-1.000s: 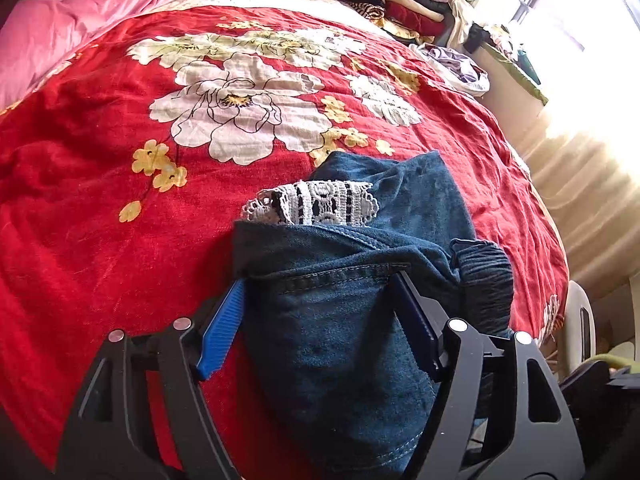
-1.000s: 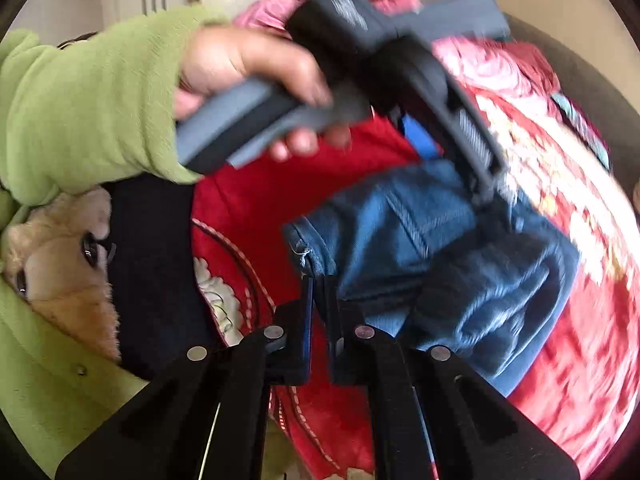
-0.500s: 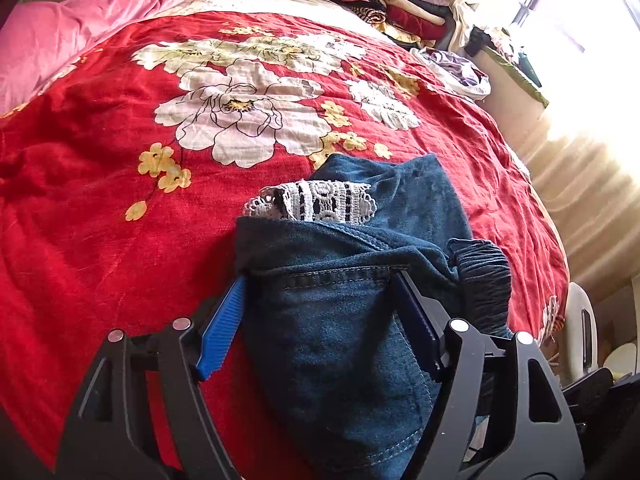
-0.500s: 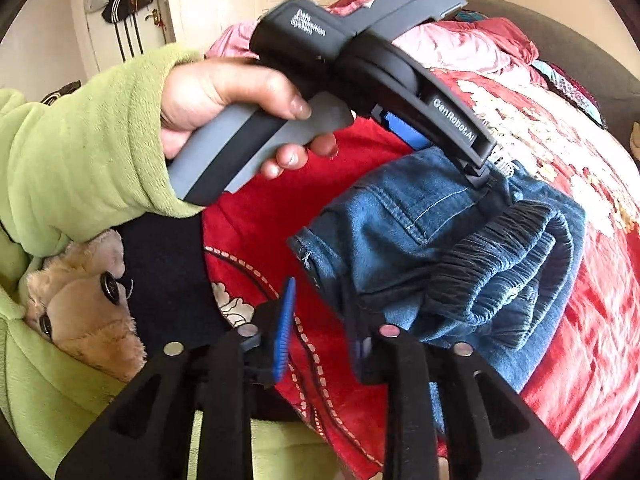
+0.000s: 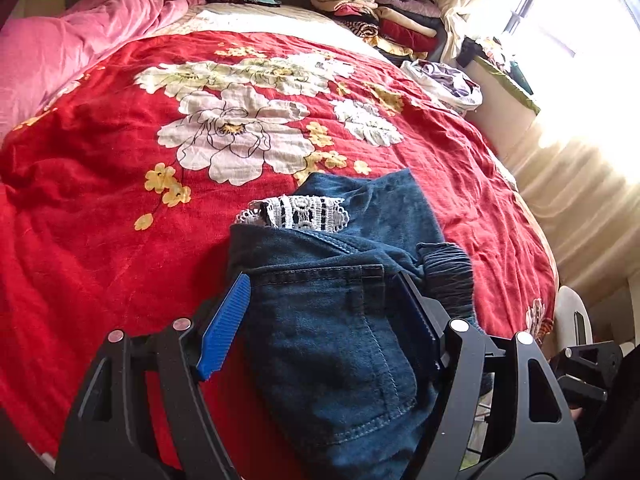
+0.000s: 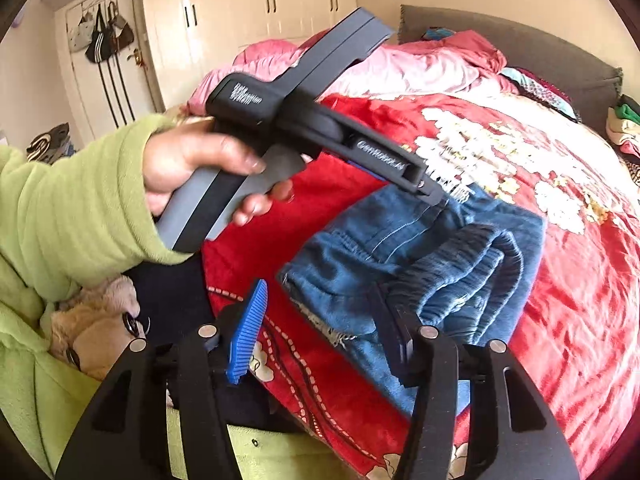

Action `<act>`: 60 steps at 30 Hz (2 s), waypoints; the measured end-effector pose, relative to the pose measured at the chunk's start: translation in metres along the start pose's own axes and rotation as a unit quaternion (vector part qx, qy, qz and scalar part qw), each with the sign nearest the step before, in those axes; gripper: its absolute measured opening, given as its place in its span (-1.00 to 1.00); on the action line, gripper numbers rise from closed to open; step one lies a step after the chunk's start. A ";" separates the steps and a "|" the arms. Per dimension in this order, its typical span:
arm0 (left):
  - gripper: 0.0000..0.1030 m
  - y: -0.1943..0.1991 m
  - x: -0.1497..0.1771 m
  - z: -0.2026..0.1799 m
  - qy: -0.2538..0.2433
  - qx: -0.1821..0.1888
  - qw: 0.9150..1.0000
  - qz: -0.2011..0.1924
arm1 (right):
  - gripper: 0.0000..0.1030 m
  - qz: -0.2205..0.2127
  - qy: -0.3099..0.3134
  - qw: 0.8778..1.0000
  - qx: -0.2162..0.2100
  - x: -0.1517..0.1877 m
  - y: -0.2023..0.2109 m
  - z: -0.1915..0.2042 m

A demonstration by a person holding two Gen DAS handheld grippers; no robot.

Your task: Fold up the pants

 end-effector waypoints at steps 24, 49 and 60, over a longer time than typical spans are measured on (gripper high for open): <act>0.76 0.080 0.000 0.000 0.009 -0.026 0.997 -0.074 | 0.60 -0.082 -0.036 0.991 0.096 -0.032 0.039 -0.025; 0.81 0.064 0.021 0.016 0.023 -0.048 0.997 -0.050 | 0.91 -0.050 -0.152 0.967 0.198 0.002 0.026 -0.098; 0.81 0.002 0.045 0.021 0.053 -0.018 0.998 0.015 | 0.90 0.007 -0.262 0.951 0.162 0.041 -0.014 -0.149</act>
Point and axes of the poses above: each gripper's, at about its wrist camera, not at the fingertips, and y roughly against the way its jaws point, z to its left, x to its underside, the point moved 4 cm from there along -y, roughly the way its jaws point, and after that the axes turned 10 degrees about -z, right-handed, at the moved point
